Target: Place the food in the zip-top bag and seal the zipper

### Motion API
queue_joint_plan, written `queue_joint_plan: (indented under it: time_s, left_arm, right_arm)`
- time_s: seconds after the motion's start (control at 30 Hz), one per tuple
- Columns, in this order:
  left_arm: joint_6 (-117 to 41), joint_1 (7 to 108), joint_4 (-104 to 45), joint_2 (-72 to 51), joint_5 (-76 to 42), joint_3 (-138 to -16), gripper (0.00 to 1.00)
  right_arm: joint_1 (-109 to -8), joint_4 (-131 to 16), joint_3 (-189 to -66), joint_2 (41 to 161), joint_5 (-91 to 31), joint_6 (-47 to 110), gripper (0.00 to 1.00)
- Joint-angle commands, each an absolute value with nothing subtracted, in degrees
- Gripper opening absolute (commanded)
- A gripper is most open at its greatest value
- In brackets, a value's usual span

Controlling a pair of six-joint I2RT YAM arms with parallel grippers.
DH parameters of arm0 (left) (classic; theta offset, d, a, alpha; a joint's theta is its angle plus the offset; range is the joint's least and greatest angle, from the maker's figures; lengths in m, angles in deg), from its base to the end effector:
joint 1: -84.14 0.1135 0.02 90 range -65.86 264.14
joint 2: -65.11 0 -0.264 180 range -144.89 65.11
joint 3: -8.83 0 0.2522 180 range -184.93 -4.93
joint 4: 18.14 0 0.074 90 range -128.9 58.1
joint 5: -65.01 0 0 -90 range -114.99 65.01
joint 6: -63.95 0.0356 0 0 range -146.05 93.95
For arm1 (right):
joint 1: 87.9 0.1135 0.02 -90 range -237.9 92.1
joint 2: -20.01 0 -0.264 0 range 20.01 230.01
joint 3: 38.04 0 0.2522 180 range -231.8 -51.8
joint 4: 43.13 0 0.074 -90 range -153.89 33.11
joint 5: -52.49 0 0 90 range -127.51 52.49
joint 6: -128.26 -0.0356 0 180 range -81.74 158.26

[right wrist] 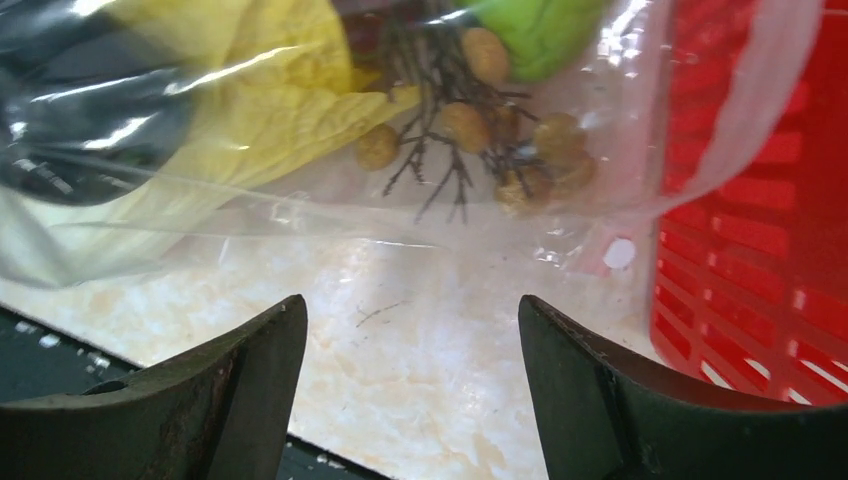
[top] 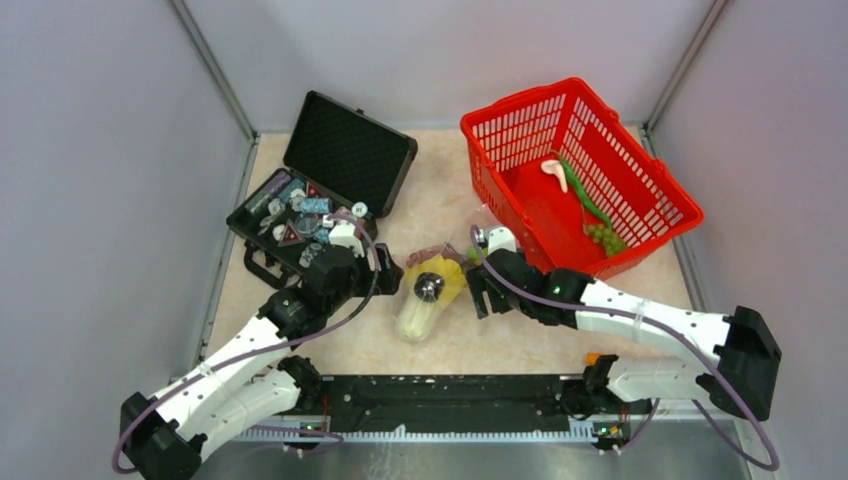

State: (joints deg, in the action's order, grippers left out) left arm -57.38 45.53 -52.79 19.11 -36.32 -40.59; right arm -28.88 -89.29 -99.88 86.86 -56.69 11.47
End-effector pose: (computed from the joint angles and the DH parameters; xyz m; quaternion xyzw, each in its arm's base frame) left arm 0.1462 -0.1078 0.2620 0.0067 0.8684 -0.2094 0.4494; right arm 0.1310 0.1954 0.2504 -0.2049 0.9088 0.1080 0.3470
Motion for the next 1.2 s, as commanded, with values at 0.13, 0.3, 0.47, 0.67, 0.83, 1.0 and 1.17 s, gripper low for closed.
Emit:
queue_joint_plan:
  time_s: [0.13, 0.3, 0.47, 0.67, 0.83, 1.0, 1.17]
  left_arm:
    - [-65.2, 45.7, -39.9, 20.7, -32.8, -35.0, 0.96]
    - [-64.5, 45.8, -42.0, 20.0, -37.5, -34.8, 0.88]
    - [-63.7, 45.8, -42.2, 18.8, -39.0, -35.4, 0.85]
    - [-62.8, 45.8, -41.4, 18.0, -37.8, -36.5, 0.85]
    - [-63.1, 45.8, -40.4, 17.3, -37.2, -36.3, 0.81]
    - [-63.2, 45.8, -40.6, 16.8, -37.1, -35.9, 0.78]
    - [-63.3, 45.8, -41.3, 17.0, -38.5, -35.0, 0.76]
  right_arm:
    - [-31.7, -87.0, -97.4, 87.4, -69.8, 6.6, 0.77]
    - [-38.4, -79.8, -91.9, 83.6, -64.7, 8.6, 0.77]
    - [-44.0, -73.9, -88.3, 81.5, -59.1, 10.9, 0.77]
    - [-49.3, -63.7, -84.4, 81.9, -49.2, 13.1, 0.78]
    - [-49.6, -55.1, -82.8, 85.2, -50.5, 11.8, 0.78]
    - [-49.9, -47.3, -80.6, 87.0, -48.4, 12.0, 0.78]
    - [-50.5, -39.4, -78.0, 87.1, -44.2, 12.2, 0.71]
